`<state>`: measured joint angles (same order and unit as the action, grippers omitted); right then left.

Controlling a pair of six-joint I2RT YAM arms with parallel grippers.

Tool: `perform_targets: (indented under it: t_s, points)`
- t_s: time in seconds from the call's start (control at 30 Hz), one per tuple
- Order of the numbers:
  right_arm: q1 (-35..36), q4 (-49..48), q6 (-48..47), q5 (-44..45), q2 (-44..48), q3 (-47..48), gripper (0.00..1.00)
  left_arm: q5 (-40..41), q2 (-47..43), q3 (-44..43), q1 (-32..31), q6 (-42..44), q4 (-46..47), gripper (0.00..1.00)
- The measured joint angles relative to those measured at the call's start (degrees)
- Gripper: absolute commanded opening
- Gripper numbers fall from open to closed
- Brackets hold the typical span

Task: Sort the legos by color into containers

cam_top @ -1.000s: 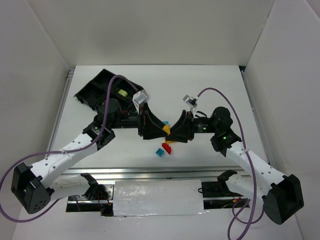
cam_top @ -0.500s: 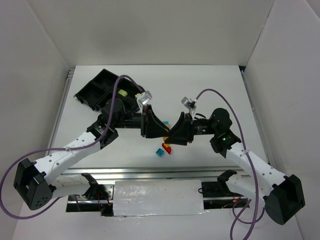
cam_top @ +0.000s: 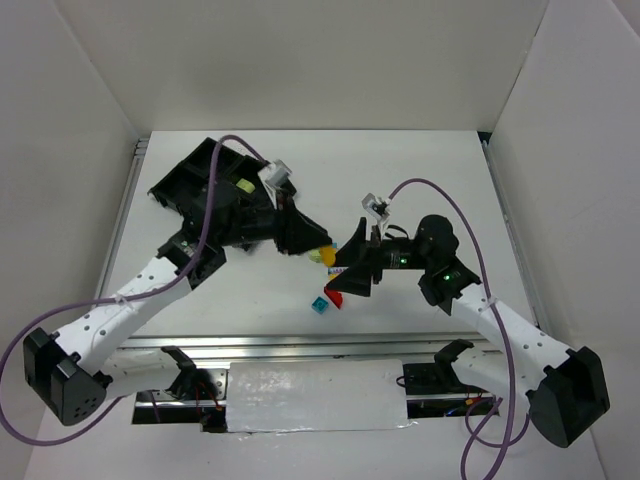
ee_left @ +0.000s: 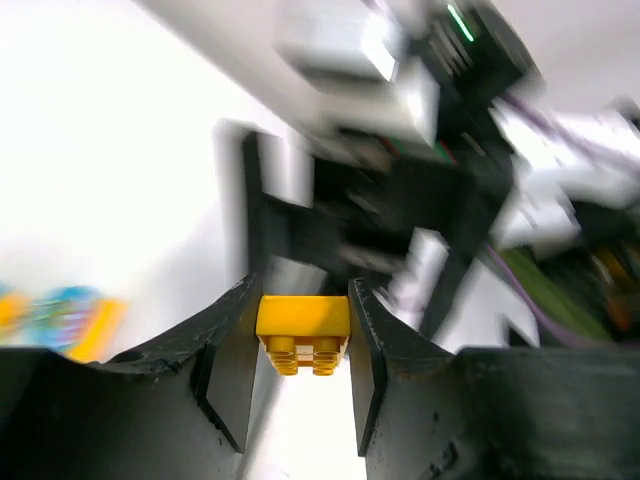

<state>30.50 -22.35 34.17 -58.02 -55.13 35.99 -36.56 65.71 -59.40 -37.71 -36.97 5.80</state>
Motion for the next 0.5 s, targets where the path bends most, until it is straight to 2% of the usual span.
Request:
perform_targets:
  t_s: [0.07, 0.17, 0.27, 0.33, 0.5]
  points:
    - [0.00, 4.22, -2.19, 3.85, 0.61, -0.02, 1.00, 3.61, 0.04, -3.06, 5.62, 0.39, -4.39, 0.00]
    - [0.00, 9.92, -4.26, 10.32, 1.38, -0.02, 1.00, 9.55, 1.95, -7.91, 17.55, -0.70, -10.67, 0.00]
    - [0.00, 13.64, -5.31, 14.97, 1.75, -0.02, 1.00, 19.45, 6.97, -13.05, 26.71, -2.08, -16.04, 0.00]
    - [0.00, 15.19, -5.57, 17.49, 1.92, -0.02, 0.99, 26.95, 10.95, -16.04, 29.24, -2.75, -19.32, 0.00]
    - [0.02, 18.51, -5.79, 23.96, 2.67, -0.02, 1.00, 45.99, 24.28, -26.29, 30.93, -3.72, -22.29, 0.00]
